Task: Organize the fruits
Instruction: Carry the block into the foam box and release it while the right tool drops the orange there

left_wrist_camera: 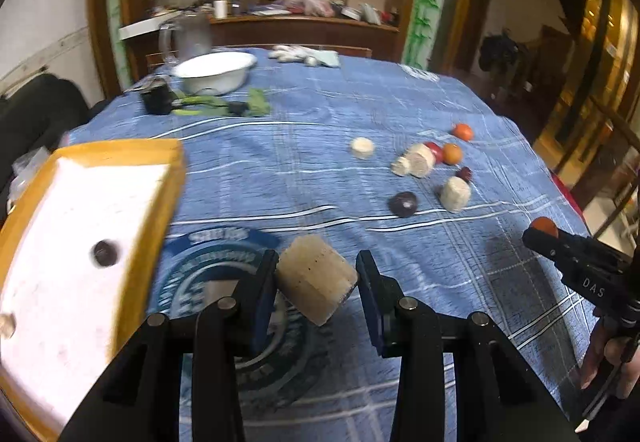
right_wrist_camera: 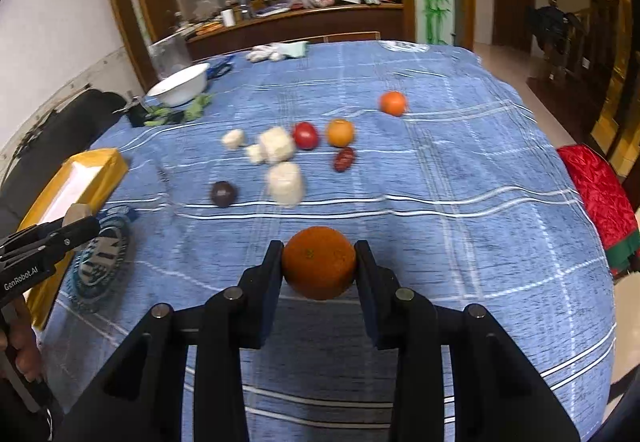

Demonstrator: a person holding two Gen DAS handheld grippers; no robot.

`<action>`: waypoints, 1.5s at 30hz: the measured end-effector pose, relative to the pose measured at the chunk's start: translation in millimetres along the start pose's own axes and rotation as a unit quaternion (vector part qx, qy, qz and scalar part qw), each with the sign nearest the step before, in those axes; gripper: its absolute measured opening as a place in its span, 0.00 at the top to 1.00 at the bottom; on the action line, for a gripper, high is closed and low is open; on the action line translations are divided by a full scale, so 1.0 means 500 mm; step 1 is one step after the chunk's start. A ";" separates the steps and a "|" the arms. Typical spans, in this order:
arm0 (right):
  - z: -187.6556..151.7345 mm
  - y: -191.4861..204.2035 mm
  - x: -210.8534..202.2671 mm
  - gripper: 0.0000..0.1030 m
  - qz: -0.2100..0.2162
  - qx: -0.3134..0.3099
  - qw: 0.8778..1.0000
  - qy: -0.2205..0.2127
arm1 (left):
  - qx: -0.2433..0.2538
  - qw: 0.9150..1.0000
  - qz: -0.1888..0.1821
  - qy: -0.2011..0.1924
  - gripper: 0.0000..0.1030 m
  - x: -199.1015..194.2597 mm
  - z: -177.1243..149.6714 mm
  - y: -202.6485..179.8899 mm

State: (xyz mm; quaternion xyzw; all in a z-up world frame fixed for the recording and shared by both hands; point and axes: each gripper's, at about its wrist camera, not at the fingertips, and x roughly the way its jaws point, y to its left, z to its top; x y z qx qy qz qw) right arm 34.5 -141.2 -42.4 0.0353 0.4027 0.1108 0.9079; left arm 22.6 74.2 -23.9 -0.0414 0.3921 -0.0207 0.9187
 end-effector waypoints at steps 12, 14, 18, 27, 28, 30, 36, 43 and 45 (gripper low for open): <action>0.039 0.230 0.016 0.64 0.092 -0.087 0.992 -0.003 | -0.109 0.988 0.108 -0.020 0.62 -0.079 -0.028 0.201; 0.053 0.277 0.021 0.64 0.111 -0.101 0.989 -0.007 | -0.124 0.984 0.127 -0.019 0.62 -0.085 -0.033 0.233; 0.075 0.365 0.035 0.64 0.144 -0.129 0.981 -0.010 | -0.154 0.975 0.158 -0.016 0.62 -0.093 -0.043 0.290; 0.119 0.543 0.114 0.64 0.186 -0.174 0.967 0.002 | -0.199 0.961 0.191 0.009 0.62 -0.091 -0.078 0.375; 0.122 0.560 0.127 0.64 0.187 -0.179 0.966 0.007 | -0.201 0.960 0.195 0.012 0.62 -0.090 -0.082 0.382; 0.123 0.585 0.152 0.64 0.186 -0.188 0.964 0.015 | -0.209 0.958 0.197 0.017 0.62 -0.089 -0.090 0.397; 0.121 0.638 0.217 0.63 0.181 -0.207 0.961 0.041 | -0.218 0.953 0.206 0.033 0.62 -0.075 -0.104 0.422; 0.117 0.670 0.271 0.63 0.171 -0.224 0.957 0.064 | -0.221 0.951 0.212 0.049 0.62 -0.058 -0.108 0.427; 0.114 0.675 0.279 0.63 0.168 -0.229 0.957 0.065 | -0.219 0.951 0.214 0.049 0.62 -0.058 -0.108 0.427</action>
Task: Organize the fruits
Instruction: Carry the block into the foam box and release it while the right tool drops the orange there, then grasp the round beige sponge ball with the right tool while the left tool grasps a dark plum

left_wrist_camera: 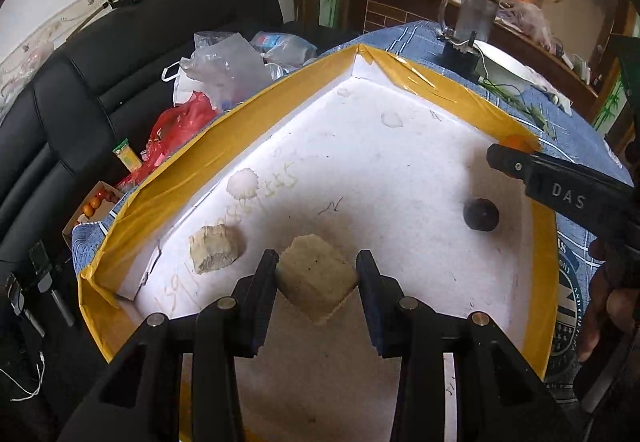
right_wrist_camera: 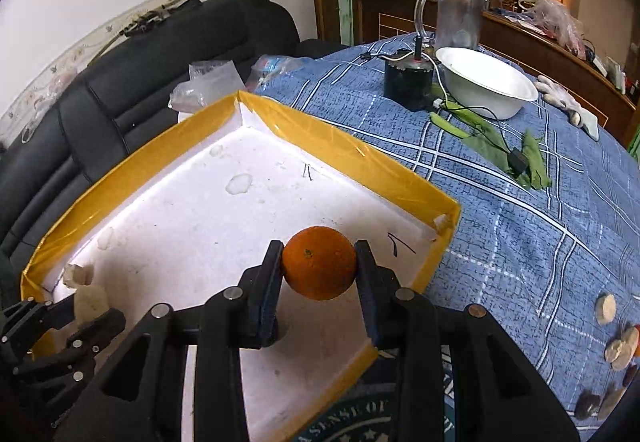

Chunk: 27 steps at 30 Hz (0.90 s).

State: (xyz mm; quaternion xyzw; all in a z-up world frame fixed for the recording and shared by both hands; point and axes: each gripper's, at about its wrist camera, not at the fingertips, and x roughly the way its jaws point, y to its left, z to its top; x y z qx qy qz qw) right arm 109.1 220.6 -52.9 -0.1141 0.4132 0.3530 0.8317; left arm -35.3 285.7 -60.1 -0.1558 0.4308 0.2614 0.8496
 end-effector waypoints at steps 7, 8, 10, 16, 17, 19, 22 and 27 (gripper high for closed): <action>0.003 0.003 0.017 0.63 -0.005 -0.003 1.000 0.012 | -0.005 1.000 0.005 -0.001 0.61 -0.003 -0.002 0.009; 0.002 0.002 0.017 0.63 -0.008 -0.004 1.000 0.013 | -0.006 1.000 0.007 -0.001 0.61 -0.003 -0.003 0.011; 0.002 0.002 0.017 0.63 -0.014 -0.003 1.000 0.015 | -0.007 1.000 0.007 0.000 0.61 -0.005 -0.004 0.014; 0.001 -0.004 0.000 0.43 -0.021 -0.002 1.000 0.005 | -0.012 1.000 0.016 -0.015 0.34 -0.029 -0.009 0.022; 0.001 -0.004 -0.005 0.43 -0.019 -0.003 1.000 0.002 | -0.014 1.000 0.016 -0.018 0.30 -0.034 -0.010 0.022; -0.002 -0.010 -0.019 0.43 -0.022 0.000 1.000 -0.004 | -0.022 0.999 0.005 -0.027 0.30 -0.045 -0.012 0.028; -0.014 -0.031 -0.056 0.41 -0.024 0.013 0.999 -0.017 | -0.033 0.999 -0.003 -0.040 0.27 -0.062 -0.013 0.029; -0.066 -0.099 -0.150 0.28 -0.031 0.056 0.997 -0.053 | -0.033 0.997 -0.019 -0.072 0.23 -0.094 -0.011 -0.003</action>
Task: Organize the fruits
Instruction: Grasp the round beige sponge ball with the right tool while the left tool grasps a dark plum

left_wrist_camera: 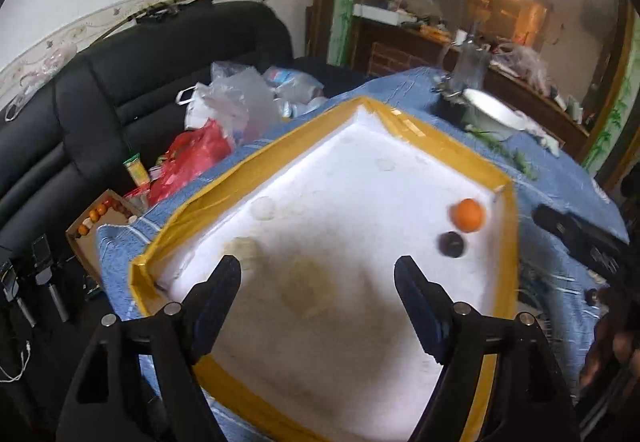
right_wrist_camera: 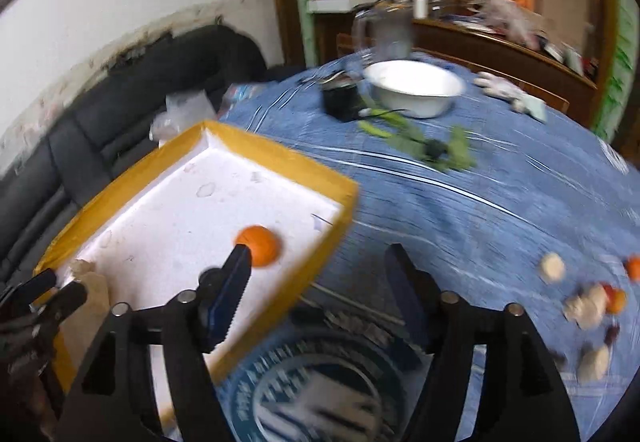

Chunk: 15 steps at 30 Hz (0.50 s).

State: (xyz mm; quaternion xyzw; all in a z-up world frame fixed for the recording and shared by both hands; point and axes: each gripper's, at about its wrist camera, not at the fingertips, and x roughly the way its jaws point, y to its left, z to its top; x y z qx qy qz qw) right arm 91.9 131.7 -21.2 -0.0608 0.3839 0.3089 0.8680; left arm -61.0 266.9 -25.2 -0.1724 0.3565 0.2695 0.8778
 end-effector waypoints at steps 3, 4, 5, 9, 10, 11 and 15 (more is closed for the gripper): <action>-0.041 -0.060 -0.066 0.25 -0.022 0.018 0.999 -0.018 | 0.018 1.000 -0.016 -0.011 0.23 -0.012 -0.002 -0.042; -0.060 -0.088 -0.092 0.25 -0.031 0.027 0.999 -0.024 | 0.029 0.999 -0.028 -0.015 0.23 -0.018 -0.005 -0.067; -0.075 -0.112 -0.114 0.25 -0.039 0.037 0.998 -0.029 | 0.038 0.998 -0.037 -0.017 0.23 -0.020 -0.008 -0.089; -0.142 -0.215 -0.177 0.25 -0.083 0.084 0.993 -0.030 | 0.092 0.993 -0.070 -0.014 0.22 -0.023 -0.022 -0.177; -0.157 -0.241 -0.187 0.25 -0.093 0.094 0.991 -0.028 | 0.105 0.991 -0.076 -0.012 0.22 -0.022 -0.027 -0.200; -0.179 -0.275 -0.198 0.25 -0.110 0.107 0.988 -0.022 | 0.120 0.989 -0.086 -0.011 0.22 -0.021 -0.033 -0.230; -0.232 -0.370 -0.214 0.25 -0.150 0.151 0.977 -0.002 | 0.159 0.981 -0.112 -0.005 0.22 -0.013 -0.050 -0.312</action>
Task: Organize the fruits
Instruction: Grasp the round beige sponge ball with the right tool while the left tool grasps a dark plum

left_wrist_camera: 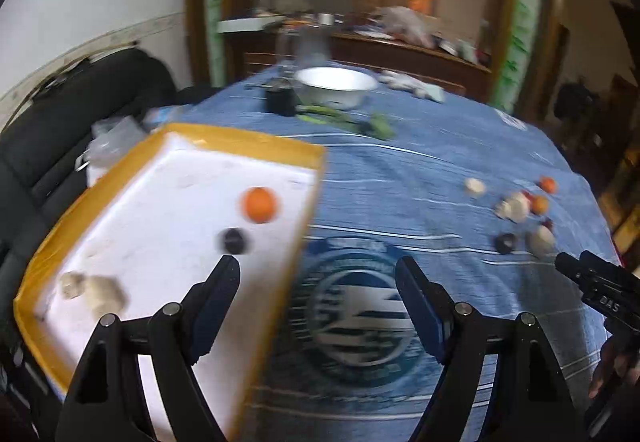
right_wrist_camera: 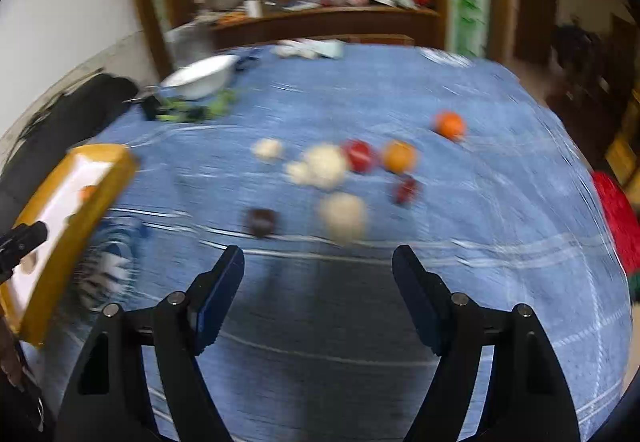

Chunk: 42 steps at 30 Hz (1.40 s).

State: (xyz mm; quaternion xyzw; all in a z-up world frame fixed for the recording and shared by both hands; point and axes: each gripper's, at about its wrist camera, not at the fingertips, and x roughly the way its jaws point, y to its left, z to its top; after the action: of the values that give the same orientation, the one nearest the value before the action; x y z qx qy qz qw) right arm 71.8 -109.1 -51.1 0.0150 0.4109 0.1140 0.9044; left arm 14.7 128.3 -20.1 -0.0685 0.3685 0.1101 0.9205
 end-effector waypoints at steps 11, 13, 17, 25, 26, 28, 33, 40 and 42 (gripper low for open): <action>0.032 -0.026 0.091 0.42 -0.001 -0.004 0.999 0.040 | 0.069 0.997 -0.032 0.012 0.22 0.051 0.014 -0.141; 0.039 -0.022 0.108 0.57 -0.003 -0.007 0.999 0.047 | 0.077 0.996 -0.038 0.012 0.22 0.058 0.019 -0.159; 0.051 -0.015 0.126 0.69 0.013 -0.010 0.998 0.055 | 0.093 0.994 -0.051 0.015 0.22 0.073 0.030 -0.197; 0.041 -0.078 0.057 0.69 0.007 0.032 0.999 0.007 | 0.128 0.987 -0.087 0.039 0.22 0.124 0.033 -0.302; 0.039 -0.088 0.050 0.69 0.008 0.040 0.999 0.003 | 0.133 0.986 -0.091 0.041 0.22 0.132 0.032 -0.316; 0.037 -0.104 0.040 0.69 0.012 0.056 0.998 -0.004 | 0.144 0.985 -0.084 0.047 0.23 0.149 0.029 -0.339; 0.039 -0.115 0.029 0.69 0.020 0.065 0.998 -0.017 | 0.147 0.983 -0.078 0.082 0.36 0.205 0.019 -0.364; 0.040 -0.115 0.027 0.69 0.023 0.065 0.997 -0.019 | 0.141 0.982 -0.095 0.086 0.79 0.195 0.018 -0.351; 0.038 -0.110 0.019 0.69 0.022 0.062 0.998 -0.022 | 0.132 0.983 -0.099 0.080 0.80 0.179 0.016 -0.338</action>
State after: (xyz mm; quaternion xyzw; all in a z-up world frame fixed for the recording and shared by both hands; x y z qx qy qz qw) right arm 102.9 -159.5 -52.2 0.0827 0.3966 0.1075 0.9079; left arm 125.5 -19.7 -68.8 0.0091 0.4439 -0.0371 0.8953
